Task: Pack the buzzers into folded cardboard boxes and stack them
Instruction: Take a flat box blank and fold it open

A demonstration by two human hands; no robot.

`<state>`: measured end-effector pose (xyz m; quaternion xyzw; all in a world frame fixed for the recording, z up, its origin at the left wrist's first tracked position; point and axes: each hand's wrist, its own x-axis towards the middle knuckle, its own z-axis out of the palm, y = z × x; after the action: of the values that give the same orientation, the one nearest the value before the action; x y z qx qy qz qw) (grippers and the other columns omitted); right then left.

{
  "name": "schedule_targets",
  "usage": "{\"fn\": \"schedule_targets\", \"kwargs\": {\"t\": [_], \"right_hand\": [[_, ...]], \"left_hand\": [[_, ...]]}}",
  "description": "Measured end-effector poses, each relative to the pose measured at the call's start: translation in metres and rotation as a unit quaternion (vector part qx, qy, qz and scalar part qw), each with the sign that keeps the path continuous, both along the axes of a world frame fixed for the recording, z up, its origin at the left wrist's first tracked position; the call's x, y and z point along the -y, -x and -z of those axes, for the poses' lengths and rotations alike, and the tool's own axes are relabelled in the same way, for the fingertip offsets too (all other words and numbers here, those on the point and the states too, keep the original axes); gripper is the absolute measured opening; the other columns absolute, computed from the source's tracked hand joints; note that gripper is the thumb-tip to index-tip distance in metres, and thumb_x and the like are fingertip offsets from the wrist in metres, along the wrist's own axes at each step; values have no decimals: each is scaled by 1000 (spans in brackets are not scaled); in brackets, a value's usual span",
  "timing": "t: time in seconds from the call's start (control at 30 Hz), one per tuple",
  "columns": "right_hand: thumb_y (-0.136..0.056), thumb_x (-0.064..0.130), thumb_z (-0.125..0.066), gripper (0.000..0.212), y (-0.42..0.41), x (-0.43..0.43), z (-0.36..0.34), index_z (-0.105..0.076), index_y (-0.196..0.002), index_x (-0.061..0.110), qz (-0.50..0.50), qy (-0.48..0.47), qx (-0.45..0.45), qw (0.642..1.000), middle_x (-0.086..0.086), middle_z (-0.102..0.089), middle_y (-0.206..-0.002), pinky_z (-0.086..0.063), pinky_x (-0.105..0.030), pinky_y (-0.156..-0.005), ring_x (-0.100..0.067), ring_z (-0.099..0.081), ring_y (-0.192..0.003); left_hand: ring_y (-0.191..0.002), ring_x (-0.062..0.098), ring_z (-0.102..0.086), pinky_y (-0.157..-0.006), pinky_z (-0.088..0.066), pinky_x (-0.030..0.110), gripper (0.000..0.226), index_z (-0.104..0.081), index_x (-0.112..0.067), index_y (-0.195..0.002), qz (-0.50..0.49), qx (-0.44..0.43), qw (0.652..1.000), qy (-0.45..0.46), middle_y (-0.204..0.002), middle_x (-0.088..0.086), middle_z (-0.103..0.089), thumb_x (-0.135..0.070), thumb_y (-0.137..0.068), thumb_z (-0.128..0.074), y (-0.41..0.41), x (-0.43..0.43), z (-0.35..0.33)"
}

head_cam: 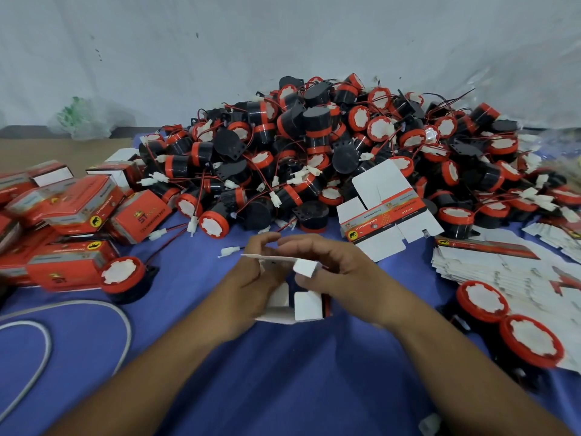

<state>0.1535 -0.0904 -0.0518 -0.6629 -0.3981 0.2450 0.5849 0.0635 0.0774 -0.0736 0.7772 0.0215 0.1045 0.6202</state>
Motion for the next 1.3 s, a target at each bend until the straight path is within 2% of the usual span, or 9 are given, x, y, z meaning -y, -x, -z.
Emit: {"fn": "schedule_targets", "kwargs": {"t": [0.23,0.33,0.43,0.53,0.67,0.9,1.0,1.07,1.3], "right_hand": [[-95,11,-65,20,-5,-1,8,-77,-108,19,63,-68,32,995,5,-67,-124,-54,-35,-95,-15,-64,-116],[-93,15,-64,17,-3,-3,5,-77,-101,23,105,-101,47,988,6,-70,-115,-53,-32,-89,-17,-65,-110],[-97,12,-61,19,0,-4,2,-75,-102,23,123,-91,90,984,7,-69,-112,-52,-25,-85,-15,-65,-108],[-99,17,-60,17,3,-6,0,-76,-101,22,152,-100,3,983,0,-71,-108,-56,-36,-84,-19,-67,-99],[-99,23,-59,19,7,-8,-6,-77,-92,25,147,-144,-152,967,-7,-72,-96,-52,-42,-75,-22,-65,-85],[-78,68,-65,52,12,-7,-8,-70,-104,23,82,-119,-92,985,-16,-68,-104,-57,-41,-72,-26,-67,-89],[-78,77,-59,62,12,-5,-8,-67,-113,27,63,-123,-83,987,-15,-65,-115,-59,-57,-81,-36,-66,-104],[-86,70,-56,54,11,-6,-6,-67,-114,25,68,-122,-80,987,-16,-63,-119,-54,-64,-87,-40,-62,-108],[-80,25,-52,31,6,-5,-6,-70,-105,30,96,-87,-98,987,-4,-66,-114,-55,-33,-69,-24,-65,-95]], "left_hand": [[-132,-6,-41,-102,-37,13,30,-41,-69,-122,48,57,992,-105,-141,-17,-41,-59,-94,-43,4,14,-11],[-134,-4,-39,-105,-31,10,42,-49,-33,-135,85,92,988,-95,-143,-12,-43,-54,-99,-40,7,11,-10],[-131,0,-44,-111,-32,18,48,-48,-26,-129,95,70,992,-54,-146,-13,-45,-60,-95,-44,8,15,-1],[-112,-11,-58,-92,-45,9,77,-45,-30,-129,35,110,993,-5,-128,-25,-59,-80,-73,-58,2,11,5],[-131,1,-46,-98,-39,10,75,-24,-38,-150,52,173,977,-115,-144,-26,-41,-71,-88,-49,1,11,-3],[-91,3,-62,-72,-50,15,57,-38,-28,-130,-32,226,966,-125,-114,-24,-56,-68,-91,-47,4,9,-7],[-93,11,-66,-72,-59,33,55,-41,-32,-125,-58,214,970,-101,-113,-23,-58,-73,-88,-48,5,11,-8],[-96,14,-67,-73,-60,40,55,-42,-34,-123,-74,198,973,-93,-114,-22,-59,-74,-87,-48,6,11,-8],[-114,14,-58,-86,-49,21,50,-47,-22,-124,-15,193,974,-115,-128,-10,-52,-61,-94,-50,9,8,-9]]}}
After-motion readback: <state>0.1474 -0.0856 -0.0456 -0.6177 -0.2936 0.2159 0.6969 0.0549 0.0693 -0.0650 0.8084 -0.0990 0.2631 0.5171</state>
